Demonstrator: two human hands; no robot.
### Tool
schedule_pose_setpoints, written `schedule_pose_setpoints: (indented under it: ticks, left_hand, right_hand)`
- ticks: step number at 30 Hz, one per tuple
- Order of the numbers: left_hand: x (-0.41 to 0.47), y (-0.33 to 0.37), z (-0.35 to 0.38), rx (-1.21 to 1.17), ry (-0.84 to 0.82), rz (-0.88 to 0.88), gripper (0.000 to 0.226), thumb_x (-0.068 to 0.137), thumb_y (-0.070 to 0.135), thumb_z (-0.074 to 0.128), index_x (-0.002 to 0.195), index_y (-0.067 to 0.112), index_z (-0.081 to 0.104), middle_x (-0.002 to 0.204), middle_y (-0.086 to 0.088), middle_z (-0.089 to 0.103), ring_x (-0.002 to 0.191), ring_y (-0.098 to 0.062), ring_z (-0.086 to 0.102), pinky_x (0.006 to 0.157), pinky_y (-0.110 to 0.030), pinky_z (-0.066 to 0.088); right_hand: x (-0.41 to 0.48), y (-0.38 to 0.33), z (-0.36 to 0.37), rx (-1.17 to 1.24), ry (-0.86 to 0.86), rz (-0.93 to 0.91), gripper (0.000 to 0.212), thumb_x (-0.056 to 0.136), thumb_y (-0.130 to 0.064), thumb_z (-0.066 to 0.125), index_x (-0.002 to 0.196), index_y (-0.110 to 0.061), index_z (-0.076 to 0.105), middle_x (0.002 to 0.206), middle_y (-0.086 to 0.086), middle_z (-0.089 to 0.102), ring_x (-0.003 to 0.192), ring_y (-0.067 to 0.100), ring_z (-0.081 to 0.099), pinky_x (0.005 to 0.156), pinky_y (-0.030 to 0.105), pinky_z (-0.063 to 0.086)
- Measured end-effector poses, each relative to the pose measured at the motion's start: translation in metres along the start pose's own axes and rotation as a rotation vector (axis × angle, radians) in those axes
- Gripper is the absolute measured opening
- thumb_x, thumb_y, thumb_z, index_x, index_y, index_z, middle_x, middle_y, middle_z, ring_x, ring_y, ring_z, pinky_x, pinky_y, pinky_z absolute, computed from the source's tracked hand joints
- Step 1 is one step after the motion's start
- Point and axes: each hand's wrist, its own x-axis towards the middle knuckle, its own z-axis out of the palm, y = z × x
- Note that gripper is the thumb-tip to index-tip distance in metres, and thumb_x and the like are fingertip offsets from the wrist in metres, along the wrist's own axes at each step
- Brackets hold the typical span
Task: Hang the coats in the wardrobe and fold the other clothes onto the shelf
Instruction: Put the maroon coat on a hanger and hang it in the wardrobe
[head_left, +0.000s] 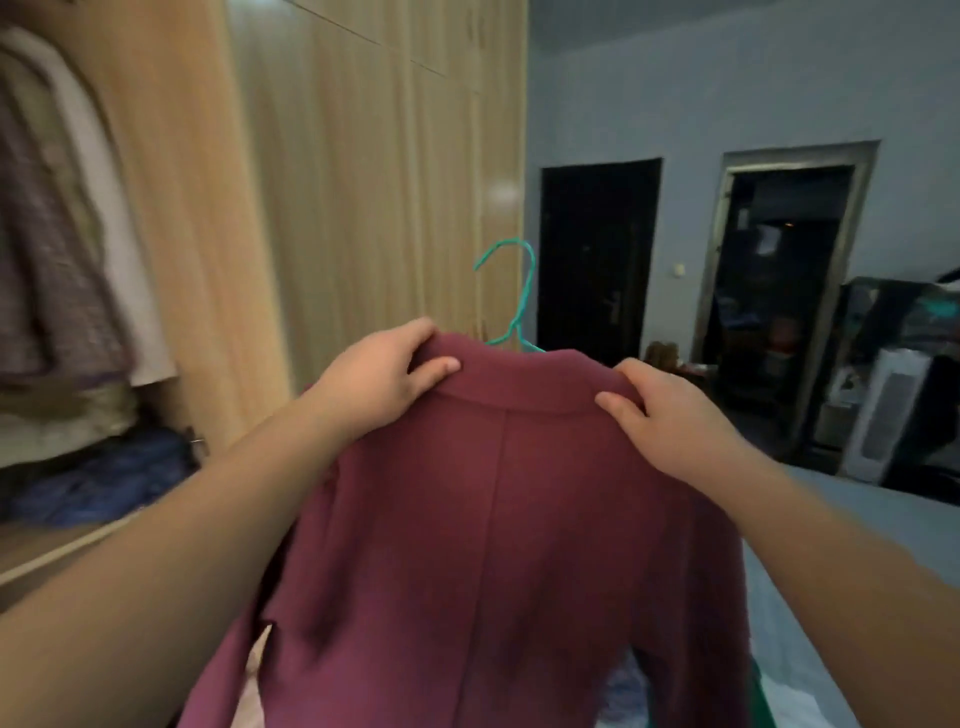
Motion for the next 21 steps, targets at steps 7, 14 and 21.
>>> schedule_pose_setpoints:
  ticks: [7,14,21]
  left_hand:
    - [-0.121,-0.047,-0.055,0.059,-0.092,-0.262,0.073,0.072,0.091,0.038,0.101,0.028,0.058,0.085,0.006,0.068,0.081,-0.016,0.065,0.074,-0.036,0.051]
    - [-0.199,-0.072,-0.095,0.269,0.051,-0.382,0.033,0.089,0.058,0.057,0.084,0.026,0.049,0.069,0.009,0.056,0.069,-0.017,0.054,0.062,-0.035,0.04]
    - [-0.261,-0.139,-0.147,0.428,0.12,-0.427,0.061,0.08,0.08,0.039,0.095,0.023,0.056,0.074,0.009,0.06,0.075,-0.022,0.062,0.06,-0.032,0.039]
  right_hand:
    - [-0.01,-0.05,0.03,0.087,0.081,-0.195,0.024,0.089,-0.055,0.054,0.103,-0.036,0.056,0.084,-0.012,0.063,0.079,0.017,0.06,0.067,0.032,0.045]
    - [0.005,-0.09,0.075,0.016,0.008,-0.487,0.036,0.088,-0.051,0.06,0.113,-0.026,0.062,0.097,-0.004,0.071,0.085,0.023,0.069,0.069,0.034,0.052]
    - [0.028,-0.179,0.154,0.033,0.057,-0.597,0.04,0.093,-0.051,0.048,0.117,-0.021,0.057,0.105,0.001,0.066,0.087,0.032,0.068,0.063,0.04,0.054]
